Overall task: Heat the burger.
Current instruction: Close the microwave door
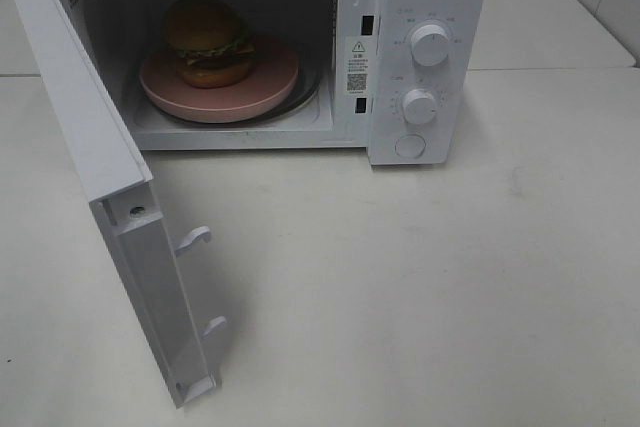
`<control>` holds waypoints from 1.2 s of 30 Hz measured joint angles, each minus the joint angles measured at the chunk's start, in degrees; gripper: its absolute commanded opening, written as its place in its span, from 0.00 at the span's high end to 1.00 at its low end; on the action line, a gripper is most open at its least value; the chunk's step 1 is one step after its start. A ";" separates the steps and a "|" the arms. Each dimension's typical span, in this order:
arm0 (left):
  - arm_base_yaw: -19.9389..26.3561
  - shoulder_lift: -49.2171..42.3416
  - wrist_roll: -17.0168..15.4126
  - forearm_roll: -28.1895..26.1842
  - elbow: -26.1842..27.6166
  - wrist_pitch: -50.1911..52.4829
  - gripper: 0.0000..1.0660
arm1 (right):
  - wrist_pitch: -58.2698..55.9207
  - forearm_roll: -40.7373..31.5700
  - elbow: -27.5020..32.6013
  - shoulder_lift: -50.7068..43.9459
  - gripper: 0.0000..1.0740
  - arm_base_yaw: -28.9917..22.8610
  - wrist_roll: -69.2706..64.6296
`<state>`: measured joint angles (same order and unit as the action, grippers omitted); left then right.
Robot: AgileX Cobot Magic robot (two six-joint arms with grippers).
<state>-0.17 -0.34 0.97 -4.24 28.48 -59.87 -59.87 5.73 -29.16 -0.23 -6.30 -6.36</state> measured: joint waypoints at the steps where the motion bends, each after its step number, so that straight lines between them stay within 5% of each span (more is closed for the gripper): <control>1: 0.00 0.00 0.00 0.00 0.00 0.00 0.08 | 0.00 0.00 0.00 0.00 0.29 0.00 0.00; 36: 0.00 1.83 0.00 0.00 0.57 0.52 0.10 | 0.00 0.00 0.00 0.00 0.30 0.00 0.00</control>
<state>-0.17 1.49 0.97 -4.24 29.05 -59.36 -59.87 5.73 -29.16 -0.23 -6.30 -6.36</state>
